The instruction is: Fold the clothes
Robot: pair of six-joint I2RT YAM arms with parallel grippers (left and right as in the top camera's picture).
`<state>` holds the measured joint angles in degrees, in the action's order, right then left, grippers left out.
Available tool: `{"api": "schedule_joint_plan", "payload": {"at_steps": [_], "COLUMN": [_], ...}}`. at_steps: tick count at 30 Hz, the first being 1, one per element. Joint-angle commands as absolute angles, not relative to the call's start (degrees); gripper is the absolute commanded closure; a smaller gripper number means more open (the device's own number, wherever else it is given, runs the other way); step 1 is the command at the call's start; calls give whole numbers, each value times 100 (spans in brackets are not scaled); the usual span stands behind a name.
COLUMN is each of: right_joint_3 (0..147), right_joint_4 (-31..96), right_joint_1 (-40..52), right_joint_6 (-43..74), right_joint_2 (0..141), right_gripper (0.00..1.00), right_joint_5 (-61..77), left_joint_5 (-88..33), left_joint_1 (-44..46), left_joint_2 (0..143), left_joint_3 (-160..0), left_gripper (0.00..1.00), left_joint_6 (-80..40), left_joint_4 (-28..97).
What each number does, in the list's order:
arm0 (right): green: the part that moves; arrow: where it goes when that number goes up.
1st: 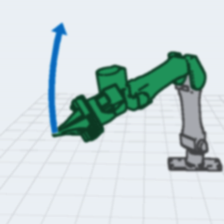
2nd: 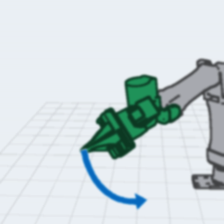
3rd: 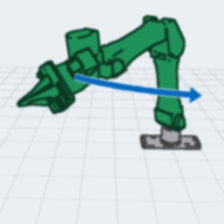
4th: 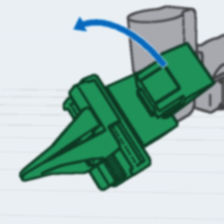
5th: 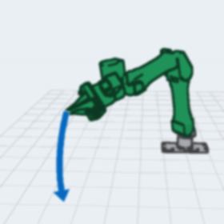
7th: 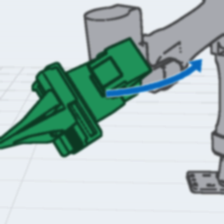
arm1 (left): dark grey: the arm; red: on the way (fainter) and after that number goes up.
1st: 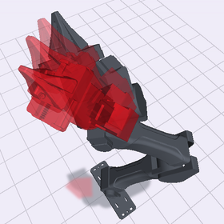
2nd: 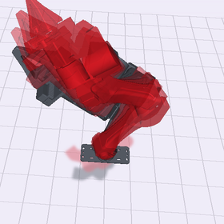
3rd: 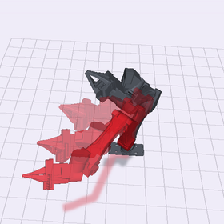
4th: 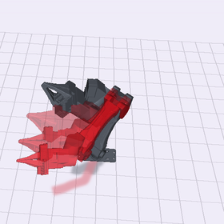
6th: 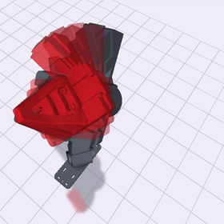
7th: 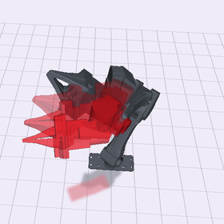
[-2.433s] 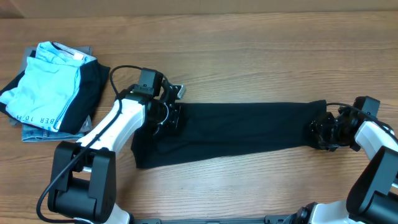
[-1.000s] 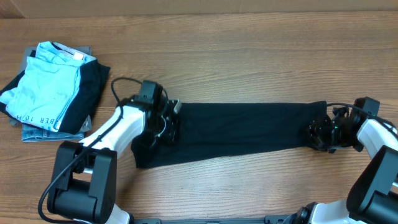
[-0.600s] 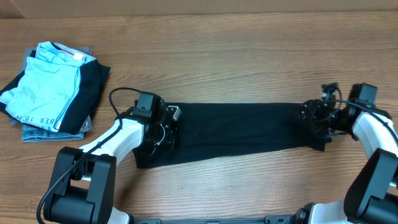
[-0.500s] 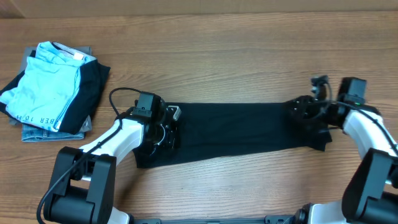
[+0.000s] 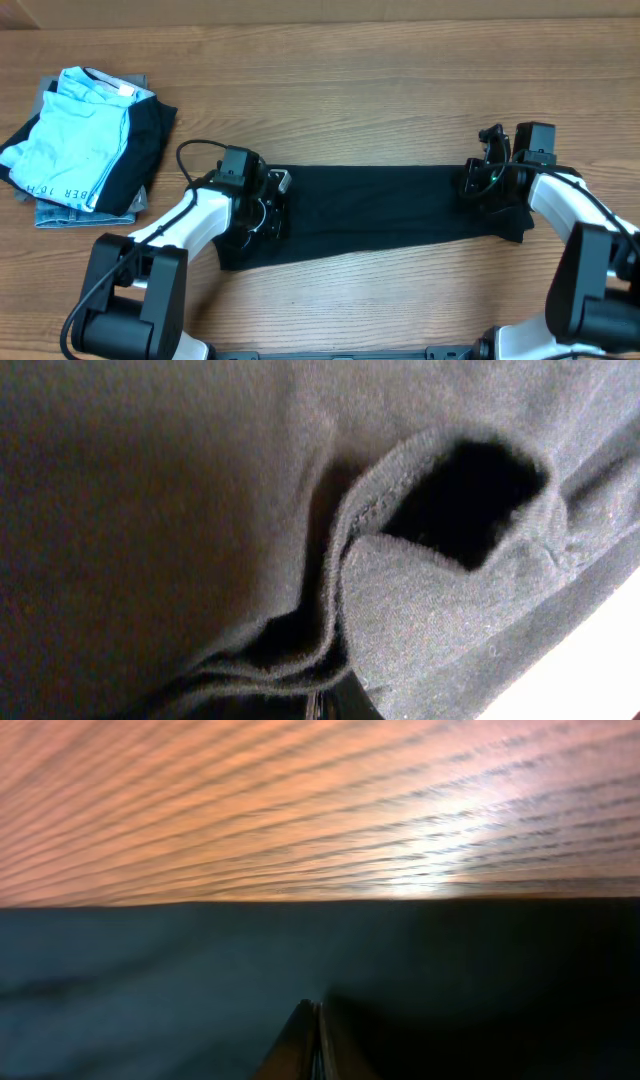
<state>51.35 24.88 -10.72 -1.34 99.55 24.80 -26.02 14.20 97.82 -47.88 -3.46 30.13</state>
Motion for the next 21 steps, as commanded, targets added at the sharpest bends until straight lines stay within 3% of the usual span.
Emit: {"api": "schedule_joint_plan", "payload": {"at_steps": [1,8,12,19,21], "right_joint_3": [5096,5496,6493,7638,7618], "right_joint_4": [2357,2589,3382,4751,4960], "right_joint_1": [-1055,-1083,-1127,-1210,-1334], "right_joint_6": [25,624,622,626,628], "right_joint_2": [10313,10245,9931,9636,9666], "right_gripper": [96,95,85,76,76], "right_joint_5": [2272,2869,3422,1466,1352], "left_joint_5": [-2508,-2480,-2213,-1605,-1420], "left_joint_1": [1466,1444,1284,517,279], "left_joint_2": [9861,9577,9384,9220,9290], "left_joint_3": [-5459,-6796,-7459,-7885,-7870], "left_gripper": [95,92,89,79,81], "left_joint_6": [-397,-392,-777,-1249,-1240], "left_joint_4": [3312,4176,4700,5872,6235]}}
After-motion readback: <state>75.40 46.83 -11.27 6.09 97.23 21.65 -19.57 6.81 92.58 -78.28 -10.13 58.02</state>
